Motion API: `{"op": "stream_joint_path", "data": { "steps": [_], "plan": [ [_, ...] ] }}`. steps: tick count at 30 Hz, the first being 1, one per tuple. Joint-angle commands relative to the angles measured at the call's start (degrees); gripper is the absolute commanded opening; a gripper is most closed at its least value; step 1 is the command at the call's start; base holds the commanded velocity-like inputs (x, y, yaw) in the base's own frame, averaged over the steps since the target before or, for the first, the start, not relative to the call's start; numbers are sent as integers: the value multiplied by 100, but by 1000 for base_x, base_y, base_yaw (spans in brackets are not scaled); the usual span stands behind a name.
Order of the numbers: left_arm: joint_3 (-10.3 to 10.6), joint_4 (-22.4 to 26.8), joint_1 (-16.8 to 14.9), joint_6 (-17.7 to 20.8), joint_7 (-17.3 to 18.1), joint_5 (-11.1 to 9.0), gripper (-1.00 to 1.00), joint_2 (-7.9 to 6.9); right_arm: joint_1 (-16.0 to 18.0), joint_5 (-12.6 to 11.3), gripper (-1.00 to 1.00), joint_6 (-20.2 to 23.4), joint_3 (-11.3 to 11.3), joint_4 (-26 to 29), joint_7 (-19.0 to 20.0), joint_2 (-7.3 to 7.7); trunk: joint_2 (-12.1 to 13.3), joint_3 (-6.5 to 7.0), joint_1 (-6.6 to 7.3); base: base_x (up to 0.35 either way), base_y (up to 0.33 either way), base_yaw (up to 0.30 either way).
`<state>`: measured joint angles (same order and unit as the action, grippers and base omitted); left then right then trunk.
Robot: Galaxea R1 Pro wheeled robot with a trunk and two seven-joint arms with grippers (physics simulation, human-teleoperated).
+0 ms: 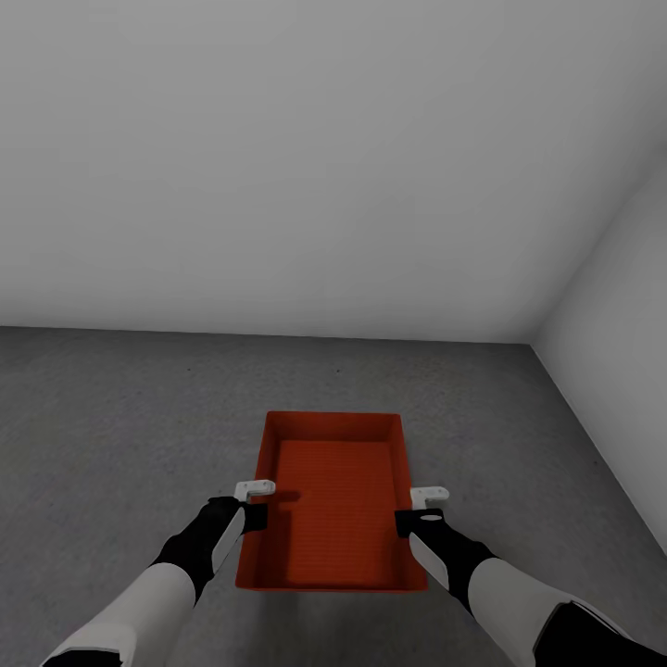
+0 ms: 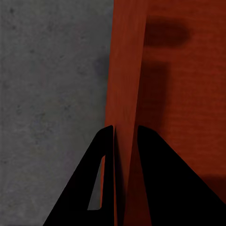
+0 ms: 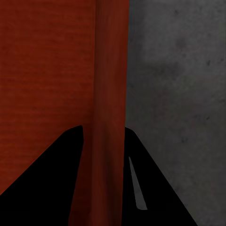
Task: Move the two storage containers from the living room to the garage. In the garage, place one container on the floor and stack the other container on top of it (either order is fine).
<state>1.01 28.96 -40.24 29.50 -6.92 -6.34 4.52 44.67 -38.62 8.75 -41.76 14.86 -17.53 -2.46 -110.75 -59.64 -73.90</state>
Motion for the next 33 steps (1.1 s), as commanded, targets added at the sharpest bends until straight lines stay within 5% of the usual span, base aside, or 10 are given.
{"op": "stream_joint_path", "data": {
  "steps": [1,2,33],
  "plan": [
    [53,-5,2,21,-64,-280,-100,-4,7,144,-100,39,12,17,-271,15,-2,-4,1,0,0,0],
    [52,-5,3,21,-64,-278,100,-4,7,144,100,39,14,17,-271,15,-2,-4,1,0,0,0],
    [49,-6,0,8,-161,-278,100,-12,7,144,100,35,26,17,-273,17,-2,-4,1,0,0,0]
  ]
}}
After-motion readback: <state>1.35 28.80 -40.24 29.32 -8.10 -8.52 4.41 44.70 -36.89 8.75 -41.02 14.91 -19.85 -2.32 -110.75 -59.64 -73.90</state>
